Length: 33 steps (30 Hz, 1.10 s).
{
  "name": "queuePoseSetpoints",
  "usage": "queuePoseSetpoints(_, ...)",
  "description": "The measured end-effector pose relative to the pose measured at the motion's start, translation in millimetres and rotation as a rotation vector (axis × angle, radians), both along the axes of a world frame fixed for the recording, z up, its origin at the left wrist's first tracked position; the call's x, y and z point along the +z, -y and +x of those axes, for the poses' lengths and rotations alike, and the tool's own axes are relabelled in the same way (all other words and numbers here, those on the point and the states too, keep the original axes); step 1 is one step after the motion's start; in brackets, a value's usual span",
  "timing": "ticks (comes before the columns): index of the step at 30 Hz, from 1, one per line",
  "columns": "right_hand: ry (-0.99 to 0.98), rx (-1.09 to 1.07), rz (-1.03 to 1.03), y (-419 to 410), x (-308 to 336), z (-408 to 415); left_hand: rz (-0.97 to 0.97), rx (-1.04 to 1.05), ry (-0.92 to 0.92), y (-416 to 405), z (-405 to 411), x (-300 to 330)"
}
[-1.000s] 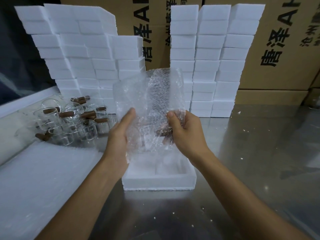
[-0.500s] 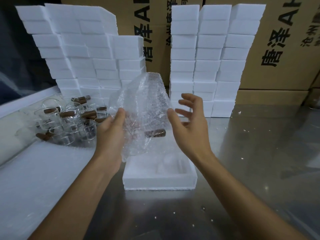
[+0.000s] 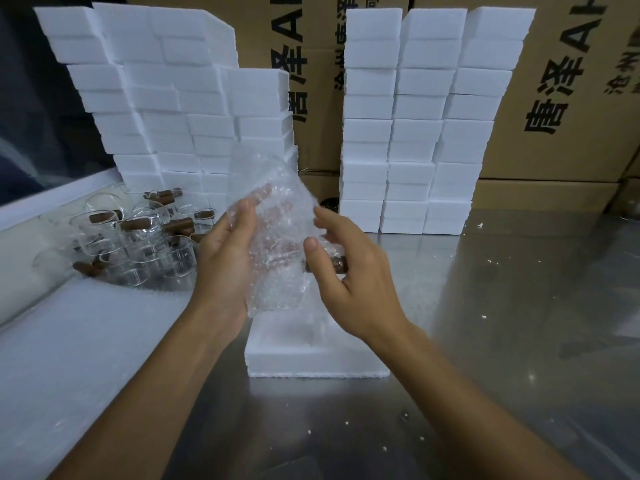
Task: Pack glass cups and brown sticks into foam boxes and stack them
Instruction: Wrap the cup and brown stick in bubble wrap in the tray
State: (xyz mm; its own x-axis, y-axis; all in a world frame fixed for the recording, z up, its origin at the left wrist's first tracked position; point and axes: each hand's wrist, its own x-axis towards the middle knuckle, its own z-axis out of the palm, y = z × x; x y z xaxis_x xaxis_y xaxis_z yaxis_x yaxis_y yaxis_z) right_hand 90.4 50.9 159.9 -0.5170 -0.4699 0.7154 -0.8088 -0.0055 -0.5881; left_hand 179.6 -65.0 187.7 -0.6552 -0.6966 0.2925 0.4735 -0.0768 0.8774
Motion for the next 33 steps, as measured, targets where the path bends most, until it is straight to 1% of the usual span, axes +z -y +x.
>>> queuePoseSetpoints(5, 0.212, 0.066, -0.020, 2, 1, 2, 0.006, 0.014, -0.023, -2, 0, 0)
queuePoseSetpoints(7, 0.313, 0.123, -0.027, 3, 5, 2, 0.004, 0.022, -0.027, -2, 0, 1)
queuePoseSetpoints(11, 0.455, 0.215, -0.039, 1, 11, 3, -0.005, 0.035, -0.031, -3, 1, 3)
queuePoseSetpoints(14, 0.631, 0.255, -0.038, 1, 15, 6, -0.025, 0.062, -0.034, -5, 1, 4)
queuePoseSetpoints(21, 0.982, 0.240, 0.119, 5, 16, 1, -0.072, 0.037, -0.043, -12, 3, 7)
queuePoseSetpoints(23, 1.033, 0.271, 0.139, 4, 14, -3, -0.070, 0.015, -0.040, -12, 3, 7)
queuePoseSetpoints(26, 1.059, 0.335, 0.148, 2, 14, -3, -0.054, 0.009, -0.029, -11, 3, 6)
queuePoseSetpoints(30, 1.099, 0.298, 0.150, 5, 14, -2, -0.047, 0.017, -0.057, -11, 3, 7)
queuePoseSetpoints(33, 1.057, 0.256, 0.164, 5, 15, -2, -0.054, -0.004, -0.078, -12, 2, 6)
